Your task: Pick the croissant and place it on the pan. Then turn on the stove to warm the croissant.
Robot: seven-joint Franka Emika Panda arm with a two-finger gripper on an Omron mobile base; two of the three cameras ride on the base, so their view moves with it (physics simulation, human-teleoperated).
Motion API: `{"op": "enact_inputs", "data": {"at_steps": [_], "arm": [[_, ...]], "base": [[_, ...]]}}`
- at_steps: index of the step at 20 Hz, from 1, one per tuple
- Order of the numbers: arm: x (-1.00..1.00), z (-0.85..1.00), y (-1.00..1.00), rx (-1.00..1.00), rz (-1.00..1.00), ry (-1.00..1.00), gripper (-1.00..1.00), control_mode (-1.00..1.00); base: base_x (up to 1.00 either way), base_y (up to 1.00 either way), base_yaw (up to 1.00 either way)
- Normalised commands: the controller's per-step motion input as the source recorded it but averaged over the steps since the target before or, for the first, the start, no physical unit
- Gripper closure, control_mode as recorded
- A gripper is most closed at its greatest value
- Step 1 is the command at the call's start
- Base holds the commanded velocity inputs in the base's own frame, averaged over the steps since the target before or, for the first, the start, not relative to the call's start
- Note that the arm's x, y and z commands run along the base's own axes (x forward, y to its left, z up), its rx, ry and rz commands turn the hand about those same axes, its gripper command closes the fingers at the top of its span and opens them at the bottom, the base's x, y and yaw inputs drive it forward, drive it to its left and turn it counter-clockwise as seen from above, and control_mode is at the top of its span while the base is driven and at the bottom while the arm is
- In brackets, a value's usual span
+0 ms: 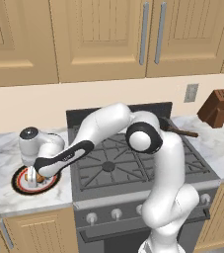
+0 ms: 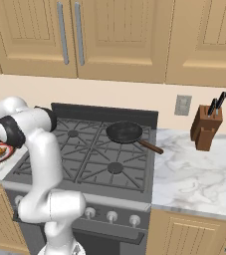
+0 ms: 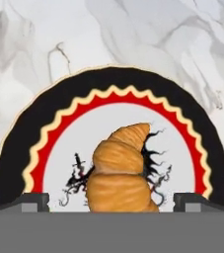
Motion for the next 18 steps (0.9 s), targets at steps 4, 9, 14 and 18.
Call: {"op": "enact_inputs", "data": {"at_steps": [4, 9, 14, 18], "arm": [[0.19, -0.24, 0.0, 0.0, 0.0, 0.0, -1.0, -1.0], [0.06, -0.26, 0.0, 0.0, 0.0, 0.01, -1.0, -1.0], [0.05, -0.24, 0.0, 0.0, 0.0, 0.01, -1.0, -1.0], [0.11, -0.26, 0.0, 0.0, 0.0, 0.0, -1.0, -1.0]], "base": [[0.0, 0.0, 0.0], [0.0, 0.0, 0.0], [0.0, 0.0, 0.0], [0.0, 0.0, 0.0]]}}
